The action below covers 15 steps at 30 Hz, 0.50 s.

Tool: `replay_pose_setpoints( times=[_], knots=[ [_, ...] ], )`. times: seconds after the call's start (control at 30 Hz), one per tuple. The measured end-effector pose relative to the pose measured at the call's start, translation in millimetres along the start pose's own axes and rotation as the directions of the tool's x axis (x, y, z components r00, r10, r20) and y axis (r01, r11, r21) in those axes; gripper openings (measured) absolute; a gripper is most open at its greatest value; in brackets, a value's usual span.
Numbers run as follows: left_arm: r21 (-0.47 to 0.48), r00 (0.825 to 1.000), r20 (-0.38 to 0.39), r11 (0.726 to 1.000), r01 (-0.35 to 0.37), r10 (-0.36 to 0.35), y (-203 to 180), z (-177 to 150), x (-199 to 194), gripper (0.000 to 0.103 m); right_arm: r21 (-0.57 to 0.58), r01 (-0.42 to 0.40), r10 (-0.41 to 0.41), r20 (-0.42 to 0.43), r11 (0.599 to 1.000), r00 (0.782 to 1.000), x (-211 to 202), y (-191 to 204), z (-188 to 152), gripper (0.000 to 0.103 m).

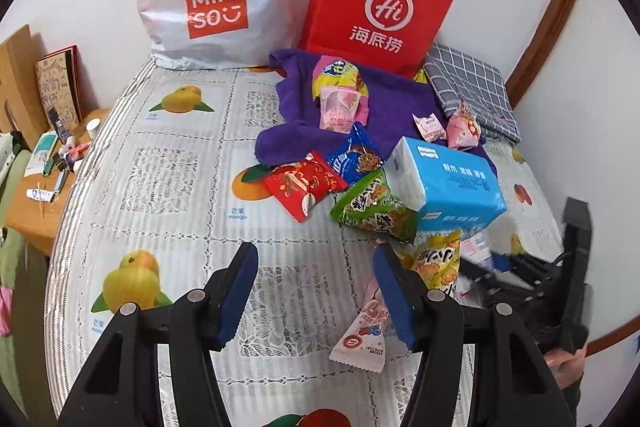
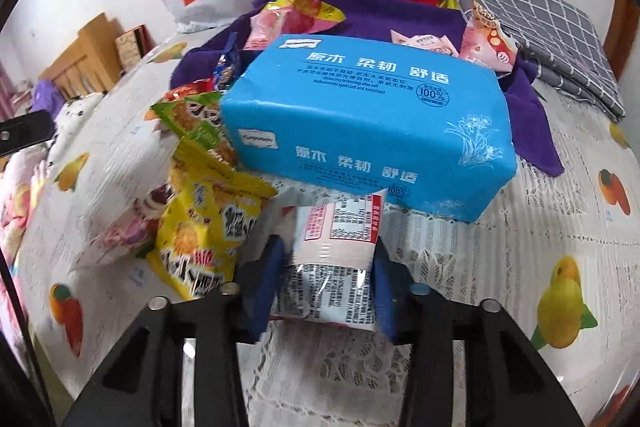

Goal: Organize snacks
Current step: 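Grasp the pink Lotso strawberry bar with the left gripper while the right holds the white packet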

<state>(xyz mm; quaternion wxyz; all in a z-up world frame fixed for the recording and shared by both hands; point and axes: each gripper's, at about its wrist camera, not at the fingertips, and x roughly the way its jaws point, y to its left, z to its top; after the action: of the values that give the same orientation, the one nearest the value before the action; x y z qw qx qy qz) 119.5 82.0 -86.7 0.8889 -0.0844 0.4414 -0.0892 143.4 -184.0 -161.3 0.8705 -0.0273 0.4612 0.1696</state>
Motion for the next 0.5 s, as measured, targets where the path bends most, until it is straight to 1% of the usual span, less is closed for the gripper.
replay_pose_setpoints(
  times=[0.13,0.23,0.33,0.4,0.5],
  knots=[
    [0.014,1.000,-0.025,1.000,0.009,-0.009,-7,-3,11,0.058,0.034,0.043,-0.044,0.032,0.999,0.999,-16,-24,-7,0.036],
    [0.039,0.999,-0.046,0.999,0.013,-0.012,-15,-6,20,0.058,0.058,0.063,-0.065,0.038,0.996,0.997,-24,-44,-14,0.036],
    [0.065,0.997,-0.070,0.998,0.024,-0.019,-24,-11,31,0.058,0.102,0.060,-0.064,0.038,0.993,0.997,-29,-65,-23,0.036],
    [0.087,0.996,-0.087,0.996,0.029,-0.021,-31,-13,37,0.058,0.121,0.051,-0.056,0.037,0.991,0.998,-28,-73,-28,0.037],
    [0.131,0.994,-0.112,0.991,0.020,-0.005,-41,-19,45,0.058,0.136,0.034,-0.040,0.044,0.990,0.998,-23,-78,-31,0.040]
  ],
)
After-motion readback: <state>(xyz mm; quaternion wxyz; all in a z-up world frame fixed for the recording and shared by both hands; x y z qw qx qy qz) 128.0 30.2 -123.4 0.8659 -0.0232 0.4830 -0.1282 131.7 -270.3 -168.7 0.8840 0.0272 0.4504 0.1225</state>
